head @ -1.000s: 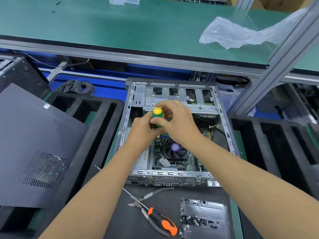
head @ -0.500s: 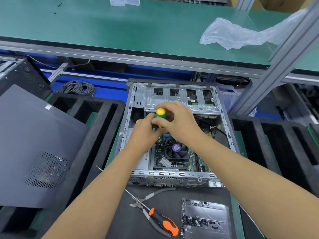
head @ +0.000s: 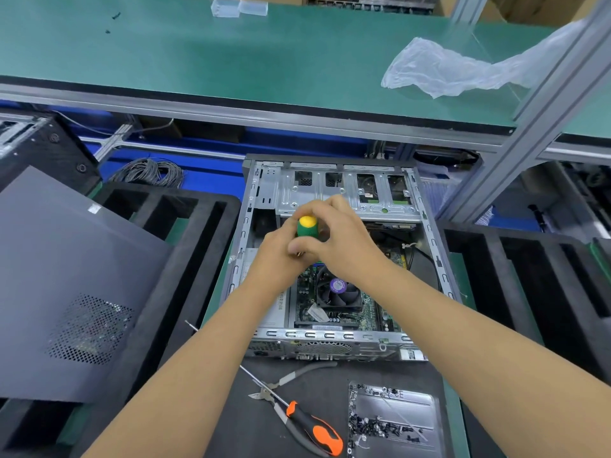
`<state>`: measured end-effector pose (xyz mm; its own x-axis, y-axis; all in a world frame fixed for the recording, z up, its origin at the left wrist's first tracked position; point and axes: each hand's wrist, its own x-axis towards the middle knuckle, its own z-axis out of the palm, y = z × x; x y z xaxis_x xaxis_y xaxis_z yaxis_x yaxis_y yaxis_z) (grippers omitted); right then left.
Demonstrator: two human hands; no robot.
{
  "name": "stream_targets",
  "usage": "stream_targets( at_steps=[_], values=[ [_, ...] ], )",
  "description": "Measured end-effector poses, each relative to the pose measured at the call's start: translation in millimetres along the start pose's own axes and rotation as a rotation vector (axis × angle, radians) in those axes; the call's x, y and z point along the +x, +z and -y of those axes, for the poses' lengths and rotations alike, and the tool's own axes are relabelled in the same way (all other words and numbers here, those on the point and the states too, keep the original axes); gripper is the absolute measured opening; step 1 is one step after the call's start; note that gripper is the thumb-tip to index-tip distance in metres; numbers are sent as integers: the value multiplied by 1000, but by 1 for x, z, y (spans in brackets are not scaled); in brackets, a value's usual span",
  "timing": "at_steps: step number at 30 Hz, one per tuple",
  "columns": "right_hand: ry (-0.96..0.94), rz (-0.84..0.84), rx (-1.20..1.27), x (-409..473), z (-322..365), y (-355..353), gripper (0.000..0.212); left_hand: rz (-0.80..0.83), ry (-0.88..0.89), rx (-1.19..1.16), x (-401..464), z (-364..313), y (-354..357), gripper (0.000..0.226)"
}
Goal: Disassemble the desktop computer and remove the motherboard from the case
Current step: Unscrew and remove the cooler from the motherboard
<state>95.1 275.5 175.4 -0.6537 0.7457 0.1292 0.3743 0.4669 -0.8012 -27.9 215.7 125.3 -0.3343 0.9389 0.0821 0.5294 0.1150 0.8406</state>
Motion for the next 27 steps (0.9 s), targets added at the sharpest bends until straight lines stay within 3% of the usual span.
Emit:
stream_targets(
  at_steps=[3, 7, 13, 19, 27],
  values=[
    [-17, -64, -41, 0, 2, 2, 31, 18, 13, 6, 1, 3, 1, 25],
    [-36, 10, -92, 1, 0, -5, 37, 52, 56, 5, -2, 6, -4, 34],
    [-27, 80, -107, 0, 1, -10, 42, -3, 30, 34, 1, 5, -3, 21],
    [-9, -56, -61, 1, 4, -4, 36, -41, -17, 40, 2, 1, 1, 34],
    [-44, 48, -97, 2, 3, -9, 34, 9, 61, 39, 0, 6, -4, 23]
  ],
)
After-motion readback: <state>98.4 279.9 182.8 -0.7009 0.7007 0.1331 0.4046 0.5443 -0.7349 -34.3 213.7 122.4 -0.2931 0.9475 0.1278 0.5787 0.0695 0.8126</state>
